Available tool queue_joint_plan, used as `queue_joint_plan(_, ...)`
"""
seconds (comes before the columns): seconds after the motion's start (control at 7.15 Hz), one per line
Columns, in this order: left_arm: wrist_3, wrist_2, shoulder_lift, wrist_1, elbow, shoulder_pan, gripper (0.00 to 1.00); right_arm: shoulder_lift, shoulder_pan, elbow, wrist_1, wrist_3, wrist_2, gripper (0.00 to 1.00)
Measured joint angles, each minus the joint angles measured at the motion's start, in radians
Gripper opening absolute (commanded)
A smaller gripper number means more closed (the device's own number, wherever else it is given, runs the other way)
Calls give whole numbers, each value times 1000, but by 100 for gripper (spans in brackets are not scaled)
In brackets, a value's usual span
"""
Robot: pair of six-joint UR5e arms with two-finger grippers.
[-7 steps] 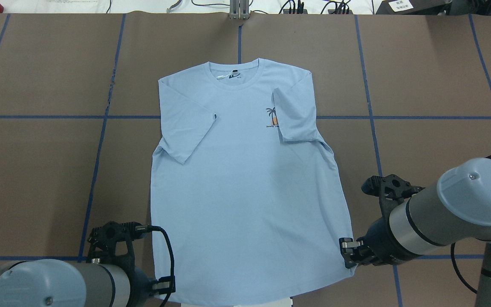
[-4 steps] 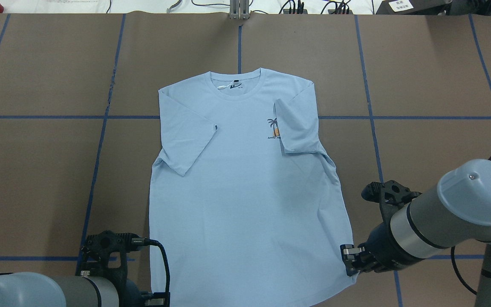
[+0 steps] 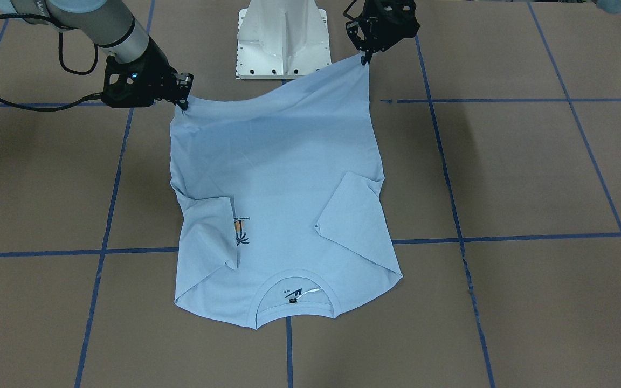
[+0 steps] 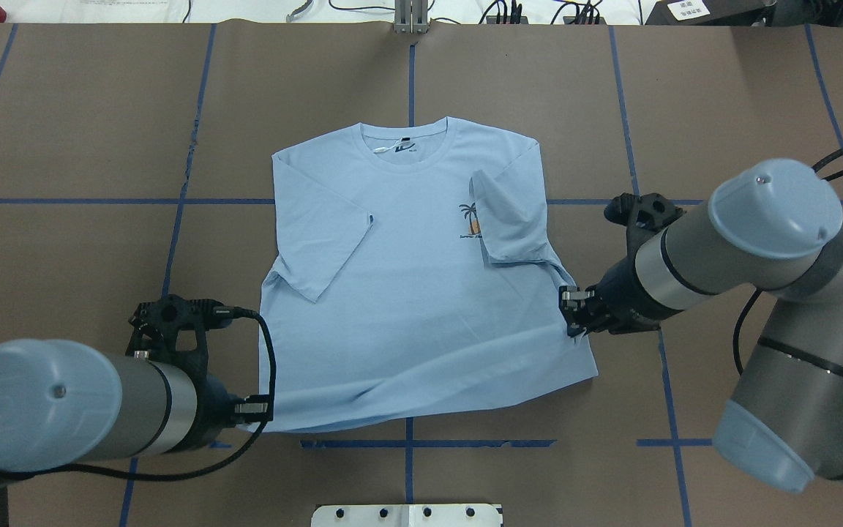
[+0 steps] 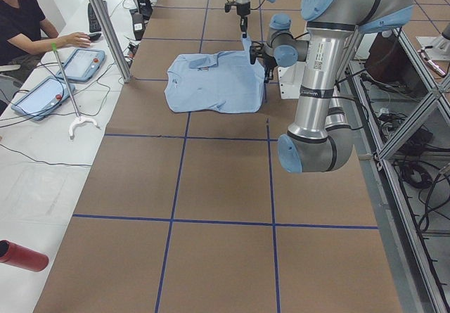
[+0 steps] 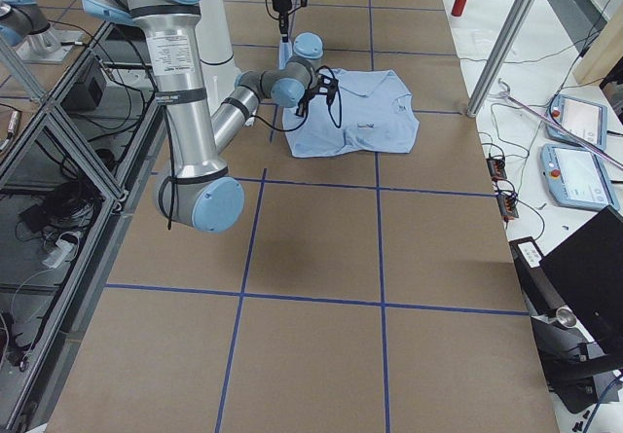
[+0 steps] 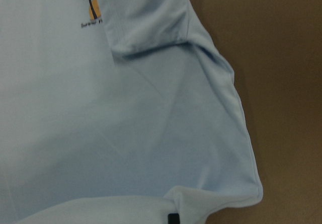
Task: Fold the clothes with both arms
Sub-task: 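Lift the hem with both grippers and carry it toward the collar, then fold the hem over the shirt with both grippers up to the collar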
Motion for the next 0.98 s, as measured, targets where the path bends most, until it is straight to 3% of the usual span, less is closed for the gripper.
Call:
queue_joint_plan(0.42,37,-32,-64,-18,89,-152,0,85,116,-99,0,-49,-3,0)
queue_joint_plan(0.84,132,-55,-187,-78,305,-340,0,187,168,-215,13,-55,-31,0)
queue_joint_plan(0.98,158,-57,-199,-135,375,-384,0,211,185,-274,71,-56,-50,0)
